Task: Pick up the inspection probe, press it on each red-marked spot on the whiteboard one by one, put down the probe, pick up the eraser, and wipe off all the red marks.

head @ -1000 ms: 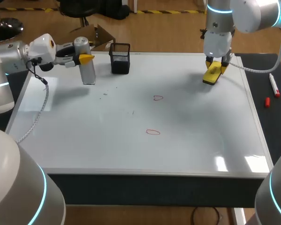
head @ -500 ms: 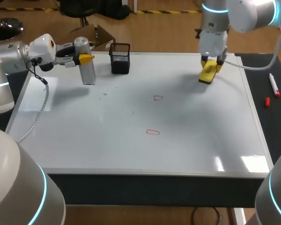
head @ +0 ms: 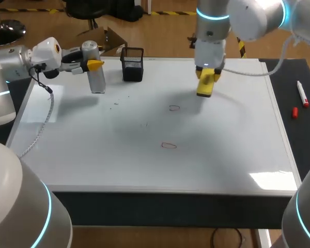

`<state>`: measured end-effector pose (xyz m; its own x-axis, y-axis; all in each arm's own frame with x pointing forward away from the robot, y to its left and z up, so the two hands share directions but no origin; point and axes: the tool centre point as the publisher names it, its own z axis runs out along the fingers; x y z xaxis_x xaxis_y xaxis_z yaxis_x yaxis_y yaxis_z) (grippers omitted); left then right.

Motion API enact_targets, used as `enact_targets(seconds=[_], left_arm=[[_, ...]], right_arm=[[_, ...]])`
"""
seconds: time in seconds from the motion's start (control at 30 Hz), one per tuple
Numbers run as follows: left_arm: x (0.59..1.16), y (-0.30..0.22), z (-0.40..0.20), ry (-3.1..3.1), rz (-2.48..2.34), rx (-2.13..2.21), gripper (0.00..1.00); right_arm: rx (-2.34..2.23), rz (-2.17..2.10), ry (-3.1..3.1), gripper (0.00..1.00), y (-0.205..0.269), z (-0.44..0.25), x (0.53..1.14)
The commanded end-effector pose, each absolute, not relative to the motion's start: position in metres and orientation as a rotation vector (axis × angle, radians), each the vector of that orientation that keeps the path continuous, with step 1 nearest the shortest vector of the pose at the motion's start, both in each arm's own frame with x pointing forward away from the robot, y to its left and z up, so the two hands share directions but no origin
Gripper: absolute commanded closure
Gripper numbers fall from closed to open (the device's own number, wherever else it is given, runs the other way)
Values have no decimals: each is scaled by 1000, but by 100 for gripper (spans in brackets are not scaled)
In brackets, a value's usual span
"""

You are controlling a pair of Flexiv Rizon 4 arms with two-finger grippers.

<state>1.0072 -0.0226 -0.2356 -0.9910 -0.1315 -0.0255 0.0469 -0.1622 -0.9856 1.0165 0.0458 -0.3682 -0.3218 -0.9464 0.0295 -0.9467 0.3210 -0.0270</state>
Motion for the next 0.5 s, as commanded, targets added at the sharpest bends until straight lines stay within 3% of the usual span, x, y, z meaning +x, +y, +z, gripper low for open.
enact_targets(seconds=[0.03, 0.5], left_arm=[[1006, -23, -235, 1950, -2305, -100, 100], [1006, -23, -235, 1950, -2305, -100, 100]], right_arm=[[1871, 128, -2531, 100, 66, -369, 1008], [2020, 33, -2459, 100, 148, -389, 997]])
